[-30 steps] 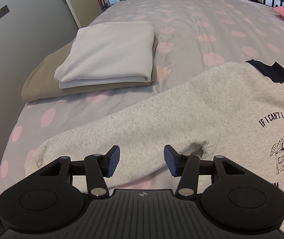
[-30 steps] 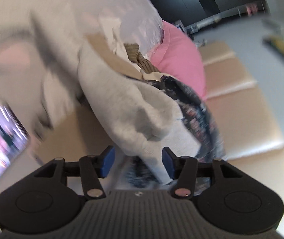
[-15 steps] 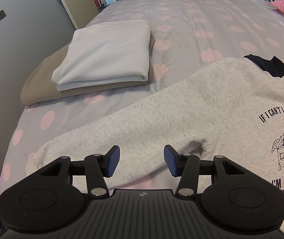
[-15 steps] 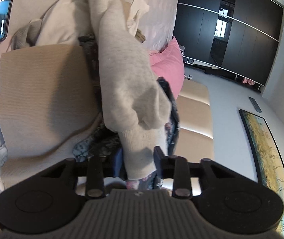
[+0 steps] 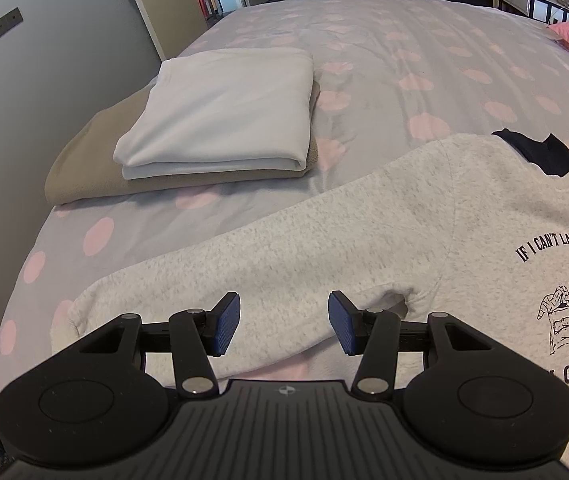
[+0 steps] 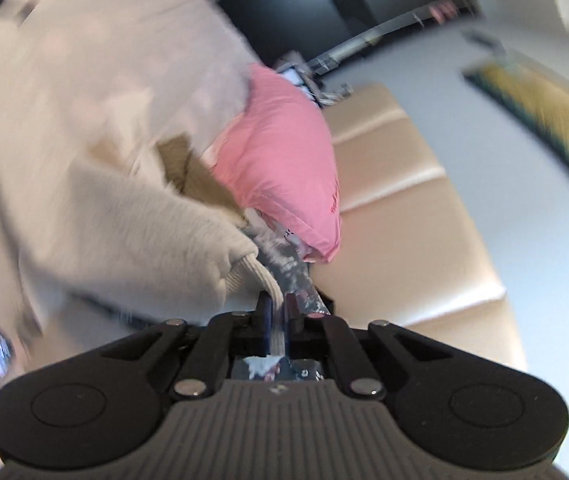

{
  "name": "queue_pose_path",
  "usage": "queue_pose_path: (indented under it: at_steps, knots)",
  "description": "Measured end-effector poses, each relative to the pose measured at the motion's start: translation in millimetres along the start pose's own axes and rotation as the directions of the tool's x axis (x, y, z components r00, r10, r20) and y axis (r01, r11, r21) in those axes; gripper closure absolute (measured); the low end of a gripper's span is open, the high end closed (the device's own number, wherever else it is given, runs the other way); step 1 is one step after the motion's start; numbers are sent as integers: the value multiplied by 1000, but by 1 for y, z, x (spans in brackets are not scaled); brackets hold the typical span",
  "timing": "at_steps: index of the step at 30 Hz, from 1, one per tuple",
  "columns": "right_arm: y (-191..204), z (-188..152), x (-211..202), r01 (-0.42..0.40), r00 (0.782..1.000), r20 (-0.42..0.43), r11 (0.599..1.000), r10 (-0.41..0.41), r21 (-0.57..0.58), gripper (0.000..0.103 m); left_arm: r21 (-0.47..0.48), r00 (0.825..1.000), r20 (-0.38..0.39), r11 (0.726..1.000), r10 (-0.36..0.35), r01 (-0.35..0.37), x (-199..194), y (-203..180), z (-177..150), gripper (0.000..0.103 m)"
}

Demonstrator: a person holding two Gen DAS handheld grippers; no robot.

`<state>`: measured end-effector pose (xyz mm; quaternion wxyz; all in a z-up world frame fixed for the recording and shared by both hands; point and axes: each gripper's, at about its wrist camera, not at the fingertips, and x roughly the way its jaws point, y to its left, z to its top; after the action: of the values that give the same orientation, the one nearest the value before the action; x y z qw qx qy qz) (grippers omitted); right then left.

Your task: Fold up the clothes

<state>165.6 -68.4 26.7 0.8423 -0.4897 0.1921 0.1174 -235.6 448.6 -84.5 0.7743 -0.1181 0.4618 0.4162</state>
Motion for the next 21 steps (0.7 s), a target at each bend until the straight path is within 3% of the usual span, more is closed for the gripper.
queue_pose_path:
  at_steps: [3,8,11,17,19,21]
  knots:
    - [-29,8,26,8,995,-96,986,8,168,97,8,1000,1,1000,0,0,0,-1,-1,56]
    - [-59,-4,93,28,961,-259,903,93,428,97,31,1000,-13,999,21,-20,6,-6,0,56]
    - [-53,-7,126,41,951,-292,890,105,455,97,45,999,-21,998,33,-32,9,-9,1,56]
    - [-52,-4,161,41,953,-284,882,107,469,95,87,998,-33,995,56,-53,17,-18,2,56]
    - [-55,-5,161,47,956,-275,876,99,480,86,111,998,-32,992,62,-58,19,-24,2,56]
    - [-59,-7,159,60,961,-264,870,82,489,66,132,998,-29,989,64,-59,19,-29,1,56]
